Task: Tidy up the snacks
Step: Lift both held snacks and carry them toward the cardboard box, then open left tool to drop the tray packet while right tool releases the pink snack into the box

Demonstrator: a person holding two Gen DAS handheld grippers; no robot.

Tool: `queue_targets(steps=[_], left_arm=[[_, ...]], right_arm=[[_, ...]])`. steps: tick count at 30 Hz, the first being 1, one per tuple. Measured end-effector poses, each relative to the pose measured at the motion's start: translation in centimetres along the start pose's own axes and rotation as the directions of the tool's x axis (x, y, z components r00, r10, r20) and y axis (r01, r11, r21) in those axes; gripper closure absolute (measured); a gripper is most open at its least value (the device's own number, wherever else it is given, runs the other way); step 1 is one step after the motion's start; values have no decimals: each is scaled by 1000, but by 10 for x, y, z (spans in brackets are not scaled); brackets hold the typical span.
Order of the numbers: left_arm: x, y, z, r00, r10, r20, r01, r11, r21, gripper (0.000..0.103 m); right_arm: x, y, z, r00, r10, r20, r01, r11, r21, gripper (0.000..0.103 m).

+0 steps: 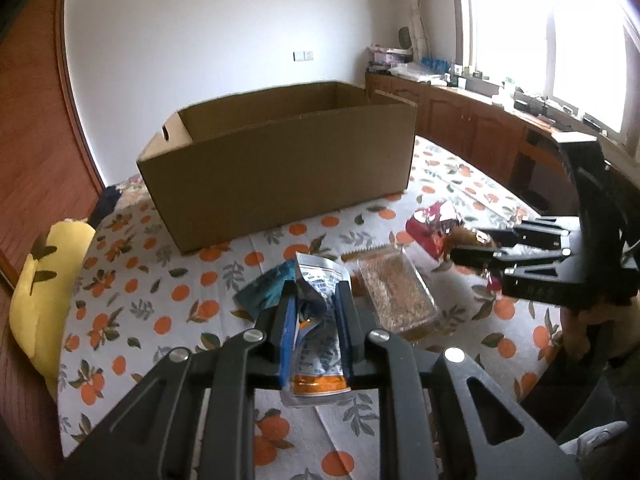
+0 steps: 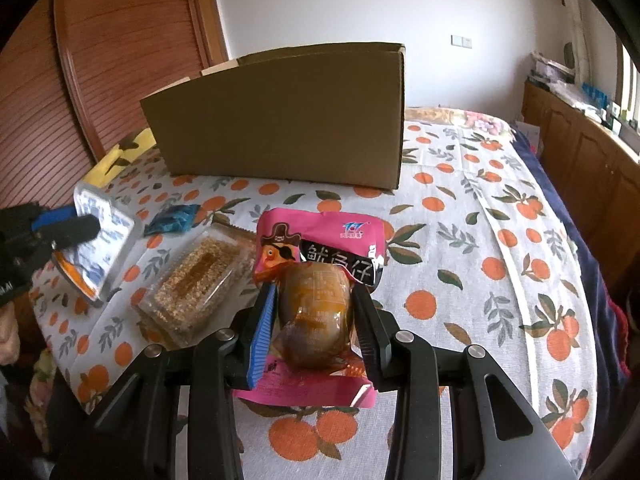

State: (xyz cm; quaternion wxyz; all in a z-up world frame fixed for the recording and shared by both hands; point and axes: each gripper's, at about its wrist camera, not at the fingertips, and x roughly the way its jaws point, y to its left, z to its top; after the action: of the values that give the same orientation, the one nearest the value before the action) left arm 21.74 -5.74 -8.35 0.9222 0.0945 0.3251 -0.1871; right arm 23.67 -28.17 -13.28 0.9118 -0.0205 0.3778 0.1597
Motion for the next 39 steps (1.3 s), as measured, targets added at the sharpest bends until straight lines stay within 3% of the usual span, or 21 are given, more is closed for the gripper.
queue_targets(steps=[19,39], left_arm=[[-20,31,52,993,17,121,-17,1000,-8,87],[7,70,117,977,26,212,-20,999,-28,87]], right_arm=[[-33,23,47,994,35,100,-28,997,-73,65],[-32,16,110,986,9,165,13,992,-129,65]])
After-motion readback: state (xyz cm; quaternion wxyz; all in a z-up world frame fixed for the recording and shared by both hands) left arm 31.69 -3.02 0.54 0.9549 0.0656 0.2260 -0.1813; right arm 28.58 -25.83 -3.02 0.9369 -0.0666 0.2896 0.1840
